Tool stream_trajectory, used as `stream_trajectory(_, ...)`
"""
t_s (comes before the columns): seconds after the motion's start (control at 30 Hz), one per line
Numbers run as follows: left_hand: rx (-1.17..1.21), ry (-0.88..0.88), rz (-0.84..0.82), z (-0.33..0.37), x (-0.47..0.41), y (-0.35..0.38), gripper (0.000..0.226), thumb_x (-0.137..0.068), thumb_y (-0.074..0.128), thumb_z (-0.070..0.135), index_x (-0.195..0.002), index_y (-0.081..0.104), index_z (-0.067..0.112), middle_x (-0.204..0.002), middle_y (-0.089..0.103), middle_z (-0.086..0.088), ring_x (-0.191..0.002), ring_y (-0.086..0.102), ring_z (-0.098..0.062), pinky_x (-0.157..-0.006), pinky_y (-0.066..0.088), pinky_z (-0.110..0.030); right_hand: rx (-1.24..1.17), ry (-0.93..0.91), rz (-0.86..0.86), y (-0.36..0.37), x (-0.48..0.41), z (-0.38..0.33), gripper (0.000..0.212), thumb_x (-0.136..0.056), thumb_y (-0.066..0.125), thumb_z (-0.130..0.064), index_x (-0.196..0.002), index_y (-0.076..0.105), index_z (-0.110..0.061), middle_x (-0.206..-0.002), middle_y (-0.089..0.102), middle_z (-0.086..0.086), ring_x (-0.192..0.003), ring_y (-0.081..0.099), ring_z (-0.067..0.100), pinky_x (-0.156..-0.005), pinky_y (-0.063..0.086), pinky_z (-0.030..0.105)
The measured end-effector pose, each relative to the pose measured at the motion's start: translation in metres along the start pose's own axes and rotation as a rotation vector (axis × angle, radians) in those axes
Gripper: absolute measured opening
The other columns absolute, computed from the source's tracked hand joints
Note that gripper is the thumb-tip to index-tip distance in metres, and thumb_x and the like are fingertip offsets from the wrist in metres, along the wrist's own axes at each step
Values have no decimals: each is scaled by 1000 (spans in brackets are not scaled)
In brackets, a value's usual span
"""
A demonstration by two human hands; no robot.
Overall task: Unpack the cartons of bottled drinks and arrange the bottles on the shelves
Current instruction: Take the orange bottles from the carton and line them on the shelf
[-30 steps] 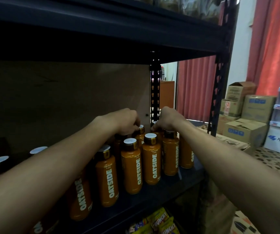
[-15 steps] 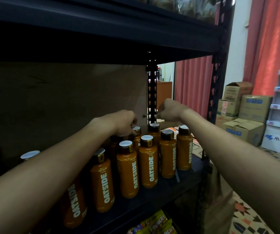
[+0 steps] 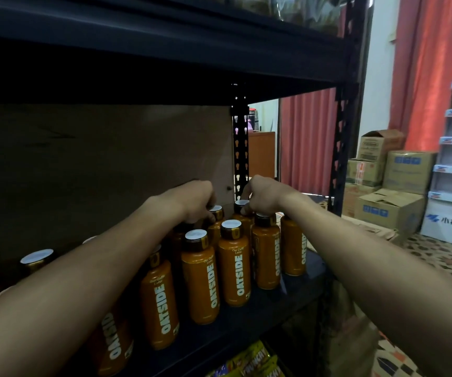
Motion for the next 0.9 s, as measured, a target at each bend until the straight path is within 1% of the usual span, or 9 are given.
stream_trajectory(0.07,-5,0,5,1,0,0,33,-87,74,30,-115,67,14,-103,66,-3,-93,60,-18,-72,48,-29,-12,-4,14,1,1,-1,50,-88,78,-23,-131,58,-8,-128,63,12,-115,61,29,-93,53,38)
stream_trajectory(0.17,-4,-12,22,1,0,-2,37,-85,75,32,-117,66,14,-109,67,-5,-99,63,-22,-85,55,-38,-16,-7,30,0,1,-1,50,-88,78,-24,-131,57,-8,-127,63,13,-113,61,29,-92,54,39)
stream_trajectory(0.23,-9,-17,20,1,0,-2,37,-85,75,33,-116,65,16,-111,67,-5,-100,63,-22,-88,55,-41,-17,-7,35,0,2,-1,51,-88,78,-25,-131,57,-7,-126,63,13,-113,61,29,-91,54,38)
stream_trajectory(0.47,-32,-12,13,3,3,-3,33,-86,74,32,-114,63,17,-108,65,-3,-99,62,-20,-86,55,-38,-21,-1,52,-4,8,1,48,-88,78,-31,-124,64,-3,-125,66,13,-114,62,28,-91,52,38)
stream_trajectory(0.57,-32,-6,-3,4,3,-4,31,-87,73,34,-111,66,15,-106,67,-3,-100,63,-21,-83,55,-36,-55,-7,80,-14,14,4,50,-90,74,-37,-126,63,-4,-124,68,11,-103,65,21,-87,53,35)
stream_trajectory(0.63,27,2,10,9,5,-10,39,-89,70,34,-122,63,15,-116,66,-4,-108,62,-20,-87,53,-34,-80,-9,127,-25,19,9,45,-94,70,-35,-127,62,-6,-126,66,10,-103,62,20,-83,48,30)
stream_trajectory(0.7,90,30,56,19,9,-19,44,-93,65,35,-130,59,14,-123,64,-4,-112,61,-18,-89,51,-30,-67,5,140,-32,22,19,41,-96,69,-34,-127,64,-8,-128,66,9,-112,63,24,-89,50,32)
stream_trajectory(0.8,155,95,140,40,15,-31,37,-95,61,38,-123,63,14,-117,66,-2,-104,63,-16,-89,54,-32,-50,57,132,-39,28,39,36,-94,70,-31,-125,67,-12,-126,67,9,-111,64,25,-92,54,37)
stream_trajectory(0.9,188,142,133,61,18,-28,35,-96,57,43,-120,65,17,-113,68,0,-98,64,-12,-86,56,-33,-62,89,111,-42,40,54,37,-93,70,-31,-126,67,-14,-125,66,8,-109,63,25,-91,53,37)
Point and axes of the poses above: each hand's wrist, its own x-axis away from the middle knuckle, its own y-axis out of the palm, z = x × y, the point moved 9 cm from there along -x, towards the middle knuckle
